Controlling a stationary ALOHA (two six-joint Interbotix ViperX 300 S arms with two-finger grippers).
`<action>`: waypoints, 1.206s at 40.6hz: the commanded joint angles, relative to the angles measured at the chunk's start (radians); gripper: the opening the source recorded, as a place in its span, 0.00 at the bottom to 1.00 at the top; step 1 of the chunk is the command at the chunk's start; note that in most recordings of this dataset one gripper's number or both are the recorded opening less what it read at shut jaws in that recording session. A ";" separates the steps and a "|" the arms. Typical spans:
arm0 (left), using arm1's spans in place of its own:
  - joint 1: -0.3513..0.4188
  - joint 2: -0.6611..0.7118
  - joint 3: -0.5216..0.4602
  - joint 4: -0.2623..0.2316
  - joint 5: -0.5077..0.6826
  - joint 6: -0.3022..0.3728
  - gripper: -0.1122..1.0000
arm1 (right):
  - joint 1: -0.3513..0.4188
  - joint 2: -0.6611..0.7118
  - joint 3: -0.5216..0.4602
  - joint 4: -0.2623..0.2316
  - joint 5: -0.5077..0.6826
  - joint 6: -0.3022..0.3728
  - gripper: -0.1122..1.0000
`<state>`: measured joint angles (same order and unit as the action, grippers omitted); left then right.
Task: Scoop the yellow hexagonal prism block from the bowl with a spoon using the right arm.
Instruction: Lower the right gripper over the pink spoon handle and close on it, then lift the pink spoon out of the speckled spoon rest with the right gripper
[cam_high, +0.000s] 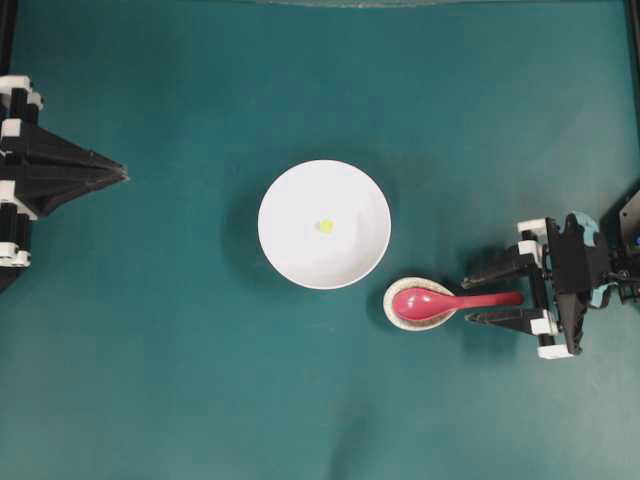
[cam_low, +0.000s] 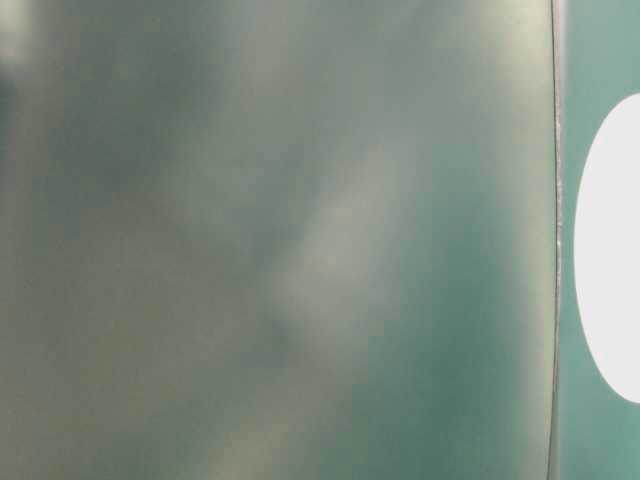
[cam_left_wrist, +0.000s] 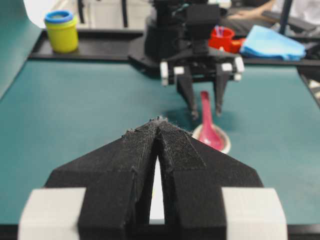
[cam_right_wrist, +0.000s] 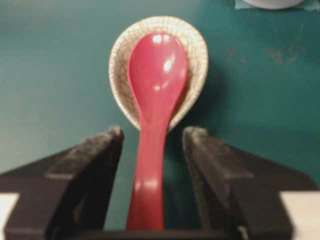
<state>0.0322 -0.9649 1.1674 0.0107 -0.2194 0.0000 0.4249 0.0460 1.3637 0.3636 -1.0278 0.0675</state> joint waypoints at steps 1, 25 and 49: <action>0.002 0.005 -0.025 0.003 -0.005 0.002 0.11 | 0.006 -0.006 -0.008 0.003 -0.003 0.003 0.61; 0.002 0.005 -0.025 0.003 -0.005 0.002 0.11 | 0.005 -0.006 -0.005 -0.003 0.018 0.003 0.61; 0.002 0.006 -0.025 0.003 -0.005 0.002 0.11 | 0.006 -0.006 -0.009 -0.003 0.032 0.003 0.44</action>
<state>0.0322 -0.9649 1.1674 0.0107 -0.2178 0.0000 0.4264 0.0476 1.3622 0.3605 -0.9910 0.0690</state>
